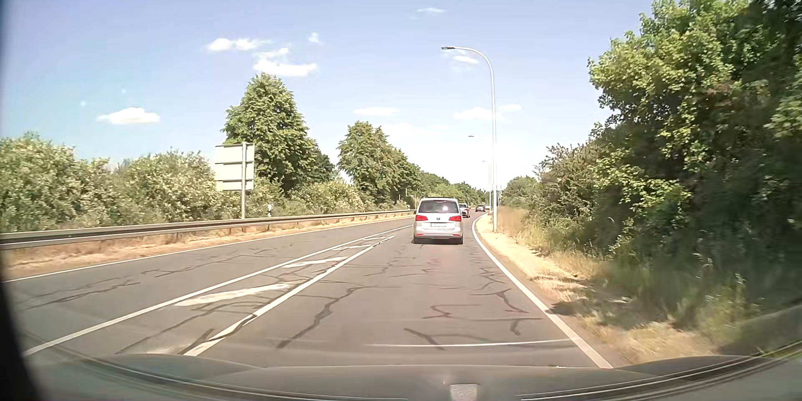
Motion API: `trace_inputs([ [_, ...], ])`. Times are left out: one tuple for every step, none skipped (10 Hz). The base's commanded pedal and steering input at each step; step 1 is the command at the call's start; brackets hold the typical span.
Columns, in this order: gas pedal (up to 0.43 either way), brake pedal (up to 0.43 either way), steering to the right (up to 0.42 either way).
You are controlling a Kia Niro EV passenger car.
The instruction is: Follow the waypoints while adhering to traffic rules and regulations
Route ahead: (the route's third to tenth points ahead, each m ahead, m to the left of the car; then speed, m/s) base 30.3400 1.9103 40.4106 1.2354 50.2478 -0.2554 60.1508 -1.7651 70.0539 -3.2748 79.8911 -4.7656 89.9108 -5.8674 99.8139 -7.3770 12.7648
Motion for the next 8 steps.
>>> trace_inputs([
  [0.098, 0.030, 0.013],
  [0.110, 0.030, 0.013],
  [0.118, 0.030, 0.013],
  [0.118, 0.030, 0.013],
  [0.130, 0.030, 0.013],
  [0.130, 0.030, 0.013],
  [0.138, 0.030, 0.014],
  [0.150, 0.030, 0.014],
])
